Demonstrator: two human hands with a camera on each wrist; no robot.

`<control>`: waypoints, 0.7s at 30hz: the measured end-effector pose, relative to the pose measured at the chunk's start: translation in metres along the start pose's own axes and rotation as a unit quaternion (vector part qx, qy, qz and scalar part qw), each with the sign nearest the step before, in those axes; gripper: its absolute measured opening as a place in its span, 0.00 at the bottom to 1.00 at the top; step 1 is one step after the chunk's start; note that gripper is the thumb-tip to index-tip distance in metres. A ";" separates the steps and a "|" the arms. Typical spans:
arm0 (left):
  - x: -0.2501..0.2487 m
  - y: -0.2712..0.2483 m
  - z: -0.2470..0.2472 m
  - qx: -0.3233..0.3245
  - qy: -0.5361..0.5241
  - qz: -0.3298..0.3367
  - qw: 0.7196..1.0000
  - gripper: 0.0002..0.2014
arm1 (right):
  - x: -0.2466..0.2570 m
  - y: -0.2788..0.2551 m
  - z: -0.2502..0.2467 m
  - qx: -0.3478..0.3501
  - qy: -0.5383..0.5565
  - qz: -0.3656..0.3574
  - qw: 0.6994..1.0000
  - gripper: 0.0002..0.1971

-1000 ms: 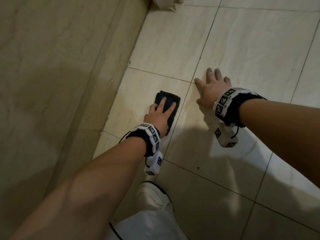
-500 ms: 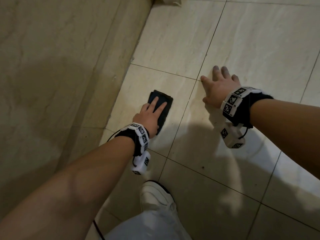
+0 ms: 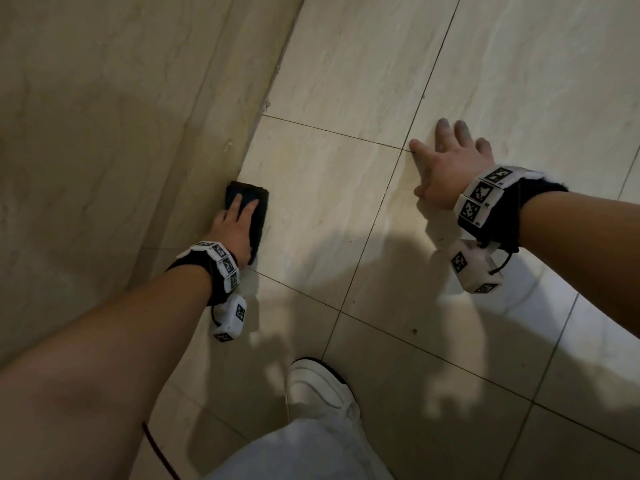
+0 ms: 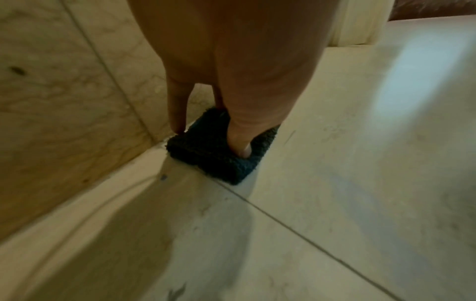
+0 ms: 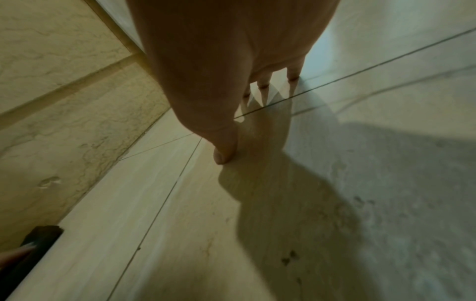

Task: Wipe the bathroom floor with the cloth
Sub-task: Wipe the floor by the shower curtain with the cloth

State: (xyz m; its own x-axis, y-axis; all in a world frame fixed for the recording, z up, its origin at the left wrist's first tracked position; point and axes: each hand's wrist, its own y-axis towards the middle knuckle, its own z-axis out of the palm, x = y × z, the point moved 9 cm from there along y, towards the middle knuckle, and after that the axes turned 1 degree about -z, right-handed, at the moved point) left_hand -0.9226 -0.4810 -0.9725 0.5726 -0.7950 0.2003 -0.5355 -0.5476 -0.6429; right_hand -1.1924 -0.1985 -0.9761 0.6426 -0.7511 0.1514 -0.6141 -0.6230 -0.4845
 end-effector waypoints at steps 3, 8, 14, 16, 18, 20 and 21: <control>0.006 -0.001 0.001 -0.001 -0.011 -0.004 1.000 0.49 | 0.000 0.000 -0.002 -0.005 0.000 -0.001 1.000 0.41; 0.002 -0.004 -0.001 -0.015 -0.015 0.002 1.000 0.48 | -0.001 0.000 -0.002 -0.001 -0.002 0.001 1.000 0.41; -0.031 -0.022 0.002 -0.021 -0.023 0.026 0.999 0.47 | 0.000 -0.001 -0.002 0.007 0.003 -0.001 1.000 0.42; -0.050 -0.029 0.001 -0.026 -0.018 0.046 0.998 0.47 | 0.000 0.000 -0.002 0.009 0.001 -0.001 1.000 0.42; -0.069 -0.035 0.000 -0.029 -0.017 0.066 0.997 0.47 | 0.001 0.000 -0.002 0.015 0.000 -0.001 1.000 0.42; -0.086 -0.041 -0.001 -0.025 -0.024 0.082 0.996 0.47 | 0.001 0.000 -0.002 0.017 0.002 -0.002 1.000 0.42; -0.094 -0.045 -0.002 -0.025 -0.026 0.088 0.995 0.48 | 0.001 0.000 -0.003 0.017 0.003 -0.003 1.000 0.42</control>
State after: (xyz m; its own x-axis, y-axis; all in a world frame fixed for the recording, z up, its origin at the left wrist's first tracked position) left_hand -0.9539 -0.3822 -0.9614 0.4973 -0.8662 0.0481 -0.6600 -0.4138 -0.6270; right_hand -1.1931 -0.2004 -0.9734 0.6432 -0.7487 0.1603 -0.5942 -0.6201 -0.5123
